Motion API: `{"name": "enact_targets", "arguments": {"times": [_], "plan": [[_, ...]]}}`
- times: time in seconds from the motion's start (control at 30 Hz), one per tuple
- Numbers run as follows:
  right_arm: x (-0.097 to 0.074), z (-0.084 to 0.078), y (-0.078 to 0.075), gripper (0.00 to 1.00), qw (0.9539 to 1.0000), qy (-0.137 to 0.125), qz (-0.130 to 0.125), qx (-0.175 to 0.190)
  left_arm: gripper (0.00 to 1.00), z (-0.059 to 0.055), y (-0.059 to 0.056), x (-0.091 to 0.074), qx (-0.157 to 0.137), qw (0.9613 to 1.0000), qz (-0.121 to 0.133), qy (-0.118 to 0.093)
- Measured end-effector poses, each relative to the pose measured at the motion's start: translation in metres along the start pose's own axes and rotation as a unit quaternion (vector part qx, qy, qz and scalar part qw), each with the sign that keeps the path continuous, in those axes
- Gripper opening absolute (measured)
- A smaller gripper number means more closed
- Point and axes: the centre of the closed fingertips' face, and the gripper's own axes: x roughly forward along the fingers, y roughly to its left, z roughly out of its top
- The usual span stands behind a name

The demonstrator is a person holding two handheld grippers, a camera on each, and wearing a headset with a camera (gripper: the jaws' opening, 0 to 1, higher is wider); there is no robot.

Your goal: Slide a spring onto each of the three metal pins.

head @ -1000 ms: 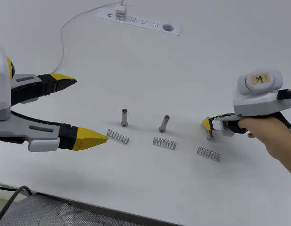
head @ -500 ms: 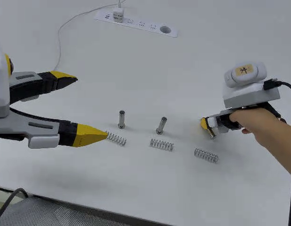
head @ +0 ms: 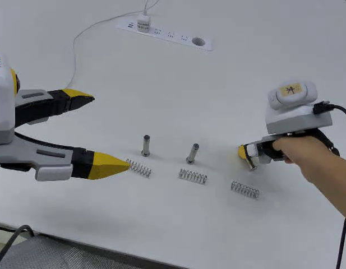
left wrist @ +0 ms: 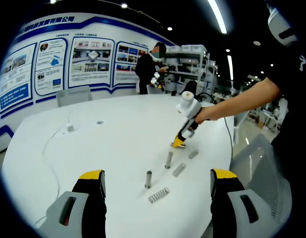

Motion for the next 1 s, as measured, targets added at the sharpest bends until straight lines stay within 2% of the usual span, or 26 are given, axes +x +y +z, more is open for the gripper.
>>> {"name": "enact_targets", "arguments": {"times": [0.47, 0.67, 1.0], "plan": [[-0.015, 0.001, 0.005, 0.08, 0.9978, -0.056, 0.004, -0.034, 0.89, 0.003, -0.008, 0.000, -0.001, 1.0000, -0.001, -0.005], [-0.023, 0.010, 0.006, 0.07, 0.9934, -0.103, 0.009, -0.048, 0.89, 0.005, -0.010, 0.000, 0.004, 1.0000, -0.001, -0.004], [-0.031, 0.008, 0.003, 0.07, 0.9882, -0.143, 0.013, -0.053, 0.89, 0.005, -0.014, -0.001, 0.005, 1.0000, -0.003, -0.003]]}}
